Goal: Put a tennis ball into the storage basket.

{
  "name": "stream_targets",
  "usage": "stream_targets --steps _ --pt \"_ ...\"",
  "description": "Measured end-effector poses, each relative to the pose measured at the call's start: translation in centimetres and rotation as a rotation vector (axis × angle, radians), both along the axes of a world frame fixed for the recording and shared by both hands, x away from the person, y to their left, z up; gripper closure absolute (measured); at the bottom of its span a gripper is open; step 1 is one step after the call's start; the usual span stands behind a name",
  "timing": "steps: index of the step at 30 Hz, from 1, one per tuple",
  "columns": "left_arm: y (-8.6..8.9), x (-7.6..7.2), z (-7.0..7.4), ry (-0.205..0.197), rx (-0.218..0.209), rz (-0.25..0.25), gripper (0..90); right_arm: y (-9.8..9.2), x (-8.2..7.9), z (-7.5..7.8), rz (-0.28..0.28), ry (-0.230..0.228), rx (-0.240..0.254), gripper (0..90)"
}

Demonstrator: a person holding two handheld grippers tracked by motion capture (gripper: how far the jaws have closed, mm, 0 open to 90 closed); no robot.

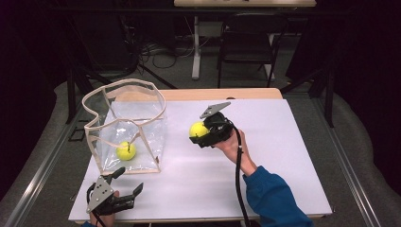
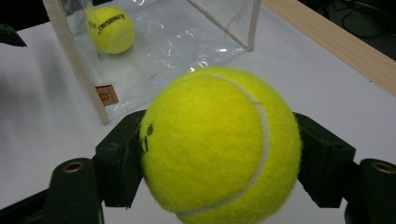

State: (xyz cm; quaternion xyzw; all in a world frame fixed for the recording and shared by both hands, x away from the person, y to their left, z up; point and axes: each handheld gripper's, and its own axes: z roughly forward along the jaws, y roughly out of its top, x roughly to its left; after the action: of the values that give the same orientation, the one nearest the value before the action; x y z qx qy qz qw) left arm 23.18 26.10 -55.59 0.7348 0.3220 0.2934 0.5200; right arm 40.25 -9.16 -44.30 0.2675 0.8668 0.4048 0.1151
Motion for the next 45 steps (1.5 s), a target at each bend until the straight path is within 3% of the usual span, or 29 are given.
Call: stream_targets --steps 45 --pt "0.0 0.0 0.0 -0.005 -0.005 -0.003 15.8 1.6 0.7 3.1 0.030 -0.052 0.034 26.3"
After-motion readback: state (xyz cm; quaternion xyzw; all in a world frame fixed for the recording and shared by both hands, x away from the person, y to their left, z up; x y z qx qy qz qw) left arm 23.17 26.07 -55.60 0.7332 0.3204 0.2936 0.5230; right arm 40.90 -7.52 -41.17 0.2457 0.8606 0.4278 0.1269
